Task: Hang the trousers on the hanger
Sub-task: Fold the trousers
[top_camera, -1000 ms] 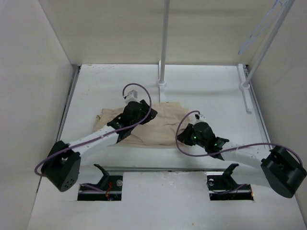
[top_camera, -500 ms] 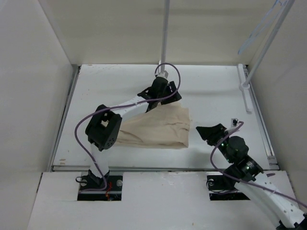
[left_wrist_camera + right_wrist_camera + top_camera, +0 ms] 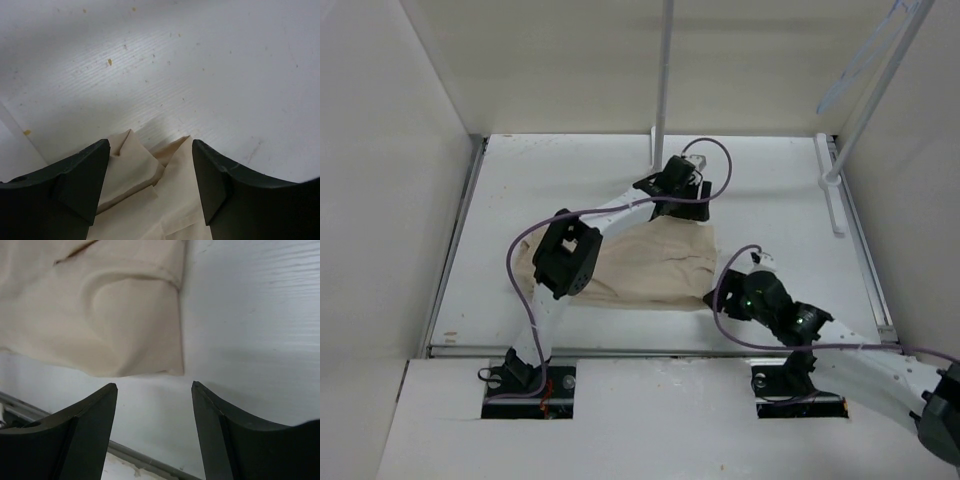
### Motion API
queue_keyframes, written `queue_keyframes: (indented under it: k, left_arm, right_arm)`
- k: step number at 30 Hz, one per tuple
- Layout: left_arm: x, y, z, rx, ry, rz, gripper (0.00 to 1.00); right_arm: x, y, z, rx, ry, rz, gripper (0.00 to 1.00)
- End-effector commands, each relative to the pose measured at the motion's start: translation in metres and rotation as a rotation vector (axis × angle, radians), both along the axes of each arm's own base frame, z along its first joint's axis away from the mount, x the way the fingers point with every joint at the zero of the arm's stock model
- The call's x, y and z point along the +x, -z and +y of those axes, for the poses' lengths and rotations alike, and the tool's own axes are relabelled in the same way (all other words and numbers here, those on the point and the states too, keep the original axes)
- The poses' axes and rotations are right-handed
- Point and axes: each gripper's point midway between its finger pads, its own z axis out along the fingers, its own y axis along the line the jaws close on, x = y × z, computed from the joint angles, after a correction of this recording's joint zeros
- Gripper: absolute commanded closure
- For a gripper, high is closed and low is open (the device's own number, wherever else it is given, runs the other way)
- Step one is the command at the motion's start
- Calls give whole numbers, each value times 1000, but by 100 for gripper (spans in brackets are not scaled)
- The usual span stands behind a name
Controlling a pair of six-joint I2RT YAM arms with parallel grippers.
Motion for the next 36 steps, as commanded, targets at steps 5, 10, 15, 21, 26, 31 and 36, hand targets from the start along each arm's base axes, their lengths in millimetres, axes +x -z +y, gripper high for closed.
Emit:
queue_keyframes:
  k: [5,10,15,21,26,31,36]
  left_arm:
    - [-19,0,-10,-22,153,84,37]
    - [-22,15,-12,-12,169,121,52]
    - [-20,22,-14,-11,164,130,84]
    - [7,23,-8,11,72,87,94]
    - [26,30,8,65,-17,50,95]
    - [29,23,21,62,-62,20,64]
    - [23,-36,25,-46,-70,-90,30]
  right_arm:
    - [21,-42,50,24,-99,-150,34]
    - [36,-18,47,-47,-80,-106,47]
    - [38,-7,48,-82,-65,-70,77]
    - [19,-2,44,-85,-51,-26,82]
    - [5,28,44,-122,-65,72,77]
    - [8,18,49,-115,-59,43,49]
    - [10,-32,44,-72,-62,-58,44]
